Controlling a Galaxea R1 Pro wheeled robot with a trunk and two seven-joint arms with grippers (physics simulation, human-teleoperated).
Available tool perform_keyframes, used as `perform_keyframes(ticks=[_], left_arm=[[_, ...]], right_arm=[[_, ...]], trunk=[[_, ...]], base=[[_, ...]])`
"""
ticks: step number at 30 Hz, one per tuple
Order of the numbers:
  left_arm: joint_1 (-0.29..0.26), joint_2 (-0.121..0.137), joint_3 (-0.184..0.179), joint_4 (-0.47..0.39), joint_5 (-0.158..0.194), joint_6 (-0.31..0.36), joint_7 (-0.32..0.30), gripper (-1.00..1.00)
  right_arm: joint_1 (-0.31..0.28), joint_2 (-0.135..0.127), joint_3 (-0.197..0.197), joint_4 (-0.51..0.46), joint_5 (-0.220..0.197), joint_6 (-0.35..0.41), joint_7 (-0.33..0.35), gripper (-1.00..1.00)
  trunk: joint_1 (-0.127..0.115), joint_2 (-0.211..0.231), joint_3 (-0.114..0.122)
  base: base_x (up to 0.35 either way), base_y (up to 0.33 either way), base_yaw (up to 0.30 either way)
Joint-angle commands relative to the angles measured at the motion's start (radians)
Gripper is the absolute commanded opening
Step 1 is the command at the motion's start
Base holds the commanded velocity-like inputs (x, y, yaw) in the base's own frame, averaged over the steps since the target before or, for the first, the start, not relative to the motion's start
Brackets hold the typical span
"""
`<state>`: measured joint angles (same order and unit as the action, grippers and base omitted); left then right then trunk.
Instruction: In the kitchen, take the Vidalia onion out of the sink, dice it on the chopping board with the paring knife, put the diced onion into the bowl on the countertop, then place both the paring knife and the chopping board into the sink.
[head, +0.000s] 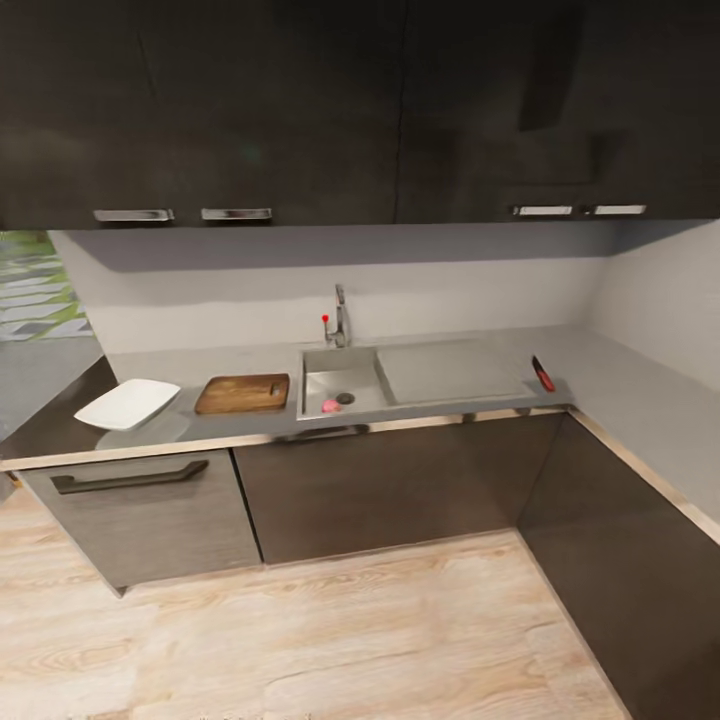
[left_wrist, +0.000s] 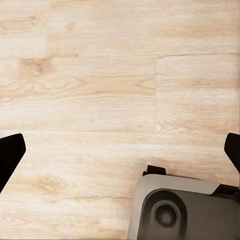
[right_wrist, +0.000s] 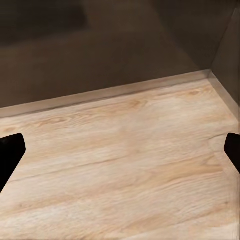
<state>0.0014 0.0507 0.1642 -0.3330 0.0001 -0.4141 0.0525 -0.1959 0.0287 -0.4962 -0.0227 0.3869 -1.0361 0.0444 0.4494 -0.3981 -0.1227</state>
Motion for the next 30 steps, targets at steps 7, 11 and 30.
perform_keyframes(ticks=[7, 11, 30], left_arm=[[0.000, 0.000, 0.000, -0.001, -0.001, -0.002, 0.003, 1.00], [0.000, 0.000, 0.000, -0.001, -0.001, -0.002, 0.003, 1.00], [0.000, 0.000, 0.000, -0.001, -0.002, -0.002, 0.003, 1.00]], right_arm=[[0.000, -0.001, -0.008, 0.000, 0.004, -0.002, 0.005, 1.00], [0.000, -0.001, -0.008, 0.000, 0.004, -0.002, 0.005, 1.00], [0.000, -0.002, -0.010, 0.000, 0.004, -0.001, 0.004, 1.00]], trunk=[[0.001, -0.002, -0.002], [0.001, -0.002, -0.002], [0.001, -0.002, -0.002]], base=[[0.000, -0.284, 0.206], [0.000, -0.174, 0.063], [0.000, -0.015, 0.110]])
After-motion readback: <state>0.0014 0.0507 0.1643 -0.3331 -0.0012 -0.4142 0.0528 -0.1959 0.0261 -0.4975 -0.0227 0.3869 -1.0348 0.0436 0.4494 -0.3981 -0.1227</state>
